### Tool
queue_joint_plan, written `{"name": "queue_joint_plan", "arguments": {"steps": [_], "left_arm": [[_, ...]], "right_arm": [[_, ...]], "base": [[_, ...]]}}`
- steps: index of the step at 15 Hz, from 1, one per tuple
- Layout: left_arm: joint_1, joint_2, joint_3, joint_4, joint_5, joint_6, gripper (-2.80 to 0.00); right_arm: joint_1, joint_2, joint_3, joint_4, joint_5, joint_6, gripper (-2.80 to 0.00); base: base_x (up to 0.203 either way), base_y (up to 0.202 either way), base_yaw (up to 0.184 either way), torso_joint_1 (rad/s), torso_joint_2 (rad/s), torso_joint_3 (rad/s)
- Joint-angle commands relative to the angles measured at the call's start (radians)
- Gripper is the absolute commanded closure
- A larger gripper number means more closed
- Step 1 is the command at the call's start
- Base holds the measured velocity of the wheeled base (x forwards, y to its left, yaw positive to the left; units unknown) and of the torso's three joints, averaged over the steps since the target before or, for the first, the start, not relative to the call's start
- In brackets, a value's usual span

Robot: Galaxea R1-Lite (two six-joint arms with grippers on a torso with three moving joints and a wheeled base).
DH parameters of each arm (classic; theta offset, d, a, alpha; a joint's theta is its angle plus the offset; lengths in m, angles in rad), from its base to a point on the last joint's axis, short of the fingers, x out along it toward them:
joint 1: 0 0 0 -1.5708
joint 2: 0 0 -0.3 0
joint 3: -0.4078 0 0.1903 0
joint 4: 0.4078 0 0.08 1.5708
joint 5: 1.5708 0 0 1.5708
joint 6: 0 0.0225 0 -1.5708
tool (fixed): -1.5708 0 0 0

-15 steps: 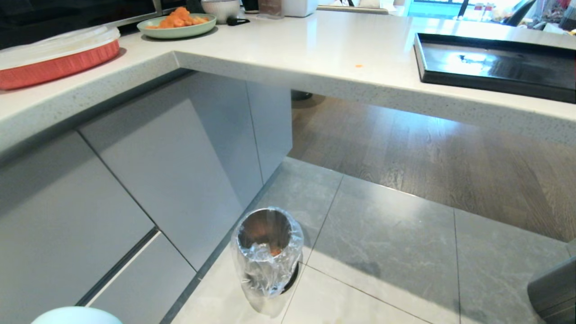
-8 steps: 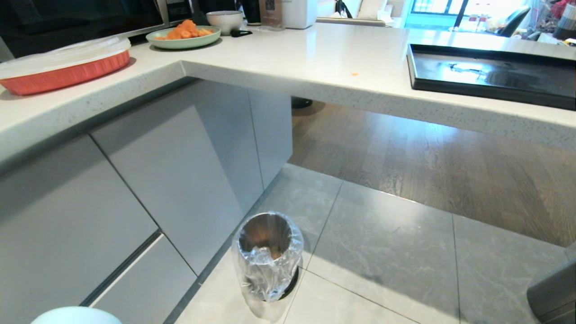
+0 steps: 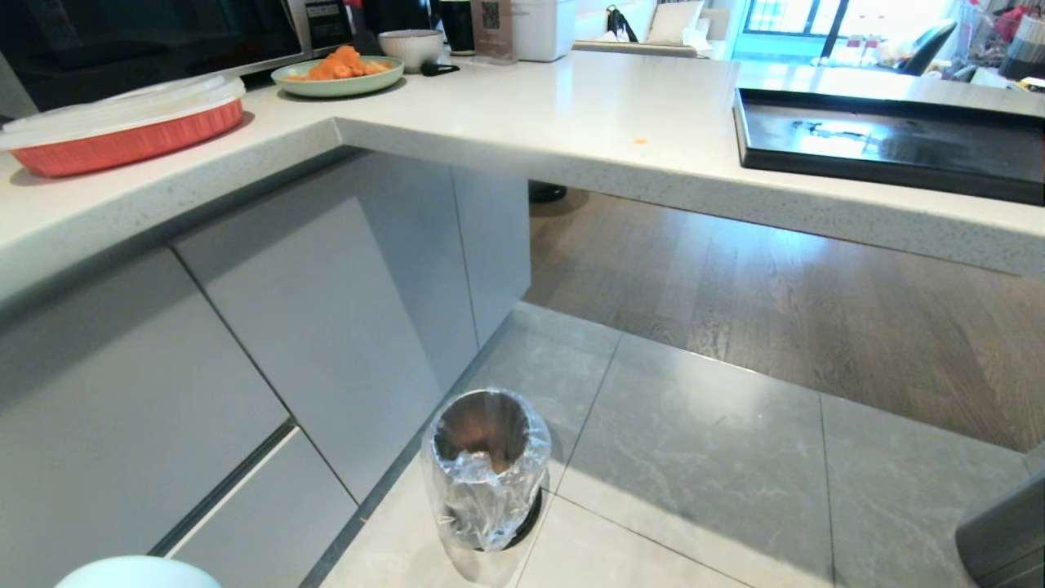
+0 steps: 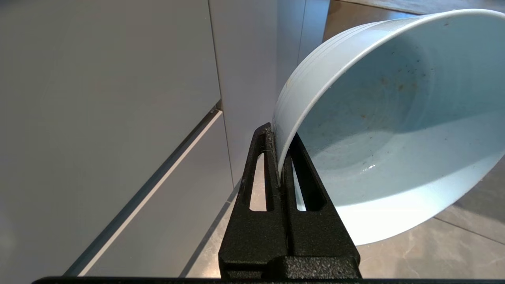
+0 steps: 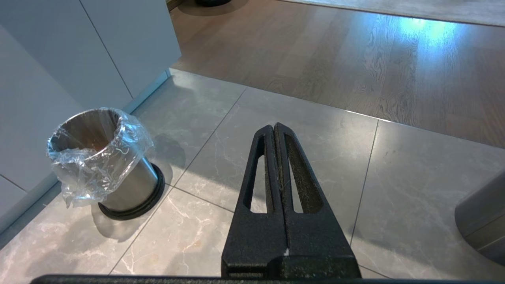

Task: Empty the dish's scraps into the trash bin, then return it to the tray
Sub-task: Put the bowl back to the table

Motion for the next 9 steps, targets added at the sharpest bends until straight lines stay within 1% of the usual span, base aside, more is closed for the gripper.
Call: {"name": "queue_joint_plan", "arguments": {"steps": [1,9], "left_arm": [[0.0,0.0,0.0,-0.001,0.0,-0.001,0.0],[0.0,0.0,0.0,-0.001,0.0,-0.001,0.0]], "right_arm": [[0.0,0.0,0.0,0.0,0.0,0.0,0.0],[0.0,0.0,0.0,0.0,0.0,0.0,0.0]], "base": [[0.0,0.0,0.0,0.0,0.0,0.0],[0.0,0.0,0.0,0.0,0.0,0.0]]}}
